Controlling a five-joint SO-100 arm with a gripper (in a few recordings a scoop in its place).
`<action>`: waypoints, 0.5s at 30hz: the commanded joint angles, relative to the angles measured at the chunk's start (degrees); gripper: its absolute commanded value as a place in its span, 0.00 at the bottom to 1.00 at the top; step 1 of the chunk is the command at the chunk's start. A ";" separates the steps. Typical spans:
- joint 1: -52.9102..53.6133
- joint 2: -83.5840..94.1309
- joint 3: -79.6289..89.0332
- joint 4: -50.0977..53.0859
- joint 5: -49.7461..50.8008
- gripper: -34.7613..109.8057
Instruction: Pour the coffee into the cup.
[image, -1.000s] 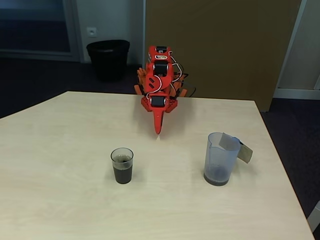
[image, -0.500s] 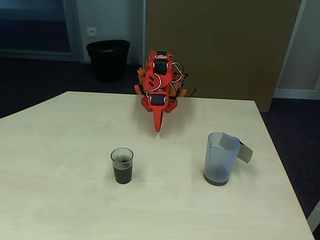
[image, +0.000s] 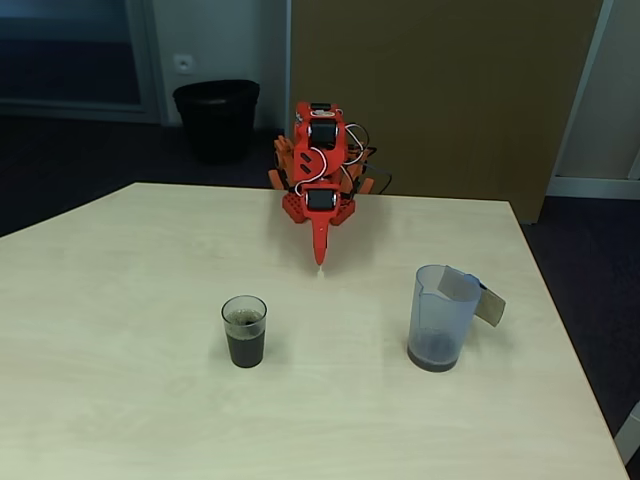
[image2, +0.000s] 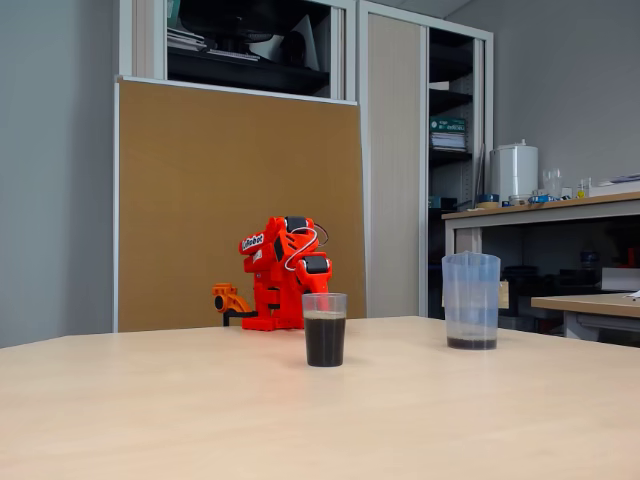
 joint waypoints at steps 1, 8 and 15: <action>-1.58 0.44 0.35 0.88 -0.35 0.28; -5.62 0.35 0.35 0.88 -0.35 0.27; -4.83 0.35 0.35 0.88 0.00 0.24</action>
